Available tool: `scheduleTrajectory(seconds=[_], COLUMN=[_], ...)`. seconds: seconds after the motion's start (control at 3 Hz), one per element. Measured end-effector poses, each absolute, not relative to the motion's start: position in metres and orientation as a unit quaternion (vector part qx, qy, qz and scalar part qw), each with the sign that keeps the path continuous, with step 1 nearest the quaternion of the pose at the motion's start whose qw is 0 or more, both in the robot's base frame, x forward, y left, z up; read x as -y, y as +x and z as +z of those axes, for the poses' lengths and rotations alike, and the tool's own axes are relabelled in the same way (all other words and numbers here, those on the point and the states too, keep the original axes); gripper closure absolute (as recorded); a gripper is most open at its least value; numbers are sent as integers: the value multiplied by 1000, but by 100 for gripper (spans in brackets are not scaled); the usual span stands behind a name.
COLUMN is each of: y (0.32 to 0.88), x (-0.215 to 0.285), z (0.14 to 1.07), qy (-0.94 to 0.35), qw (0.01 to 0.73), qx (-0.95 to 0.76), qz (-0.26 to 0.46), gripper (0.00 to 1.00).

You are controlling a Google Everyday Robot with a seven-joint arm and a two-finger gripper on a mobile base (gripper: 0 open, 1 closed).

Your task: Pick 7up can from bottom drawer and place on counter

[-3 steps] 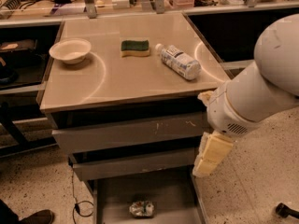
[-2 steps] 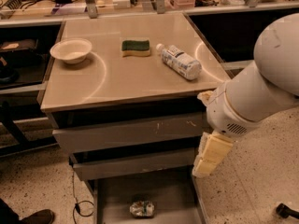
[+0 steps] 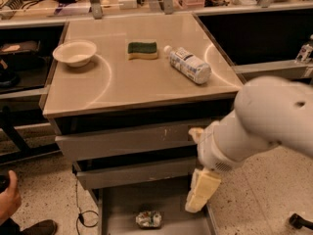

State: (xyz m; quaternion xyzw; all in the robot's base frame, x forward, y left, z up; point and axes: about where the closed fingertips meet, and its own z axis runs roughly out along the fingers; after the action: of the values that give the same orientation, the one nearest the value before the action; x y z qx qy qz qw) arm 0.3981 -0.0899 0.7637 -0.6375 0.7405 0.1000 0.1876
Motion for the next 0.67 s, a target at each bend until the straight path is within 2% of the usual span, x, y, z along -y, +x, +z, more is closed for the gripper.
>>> scheduleTrajectory(seconds=[0.67], y=[389], x=[86], z=[609], qy=[-627], qw=[154], qx=[-746], qz=[160], gripper=[0])
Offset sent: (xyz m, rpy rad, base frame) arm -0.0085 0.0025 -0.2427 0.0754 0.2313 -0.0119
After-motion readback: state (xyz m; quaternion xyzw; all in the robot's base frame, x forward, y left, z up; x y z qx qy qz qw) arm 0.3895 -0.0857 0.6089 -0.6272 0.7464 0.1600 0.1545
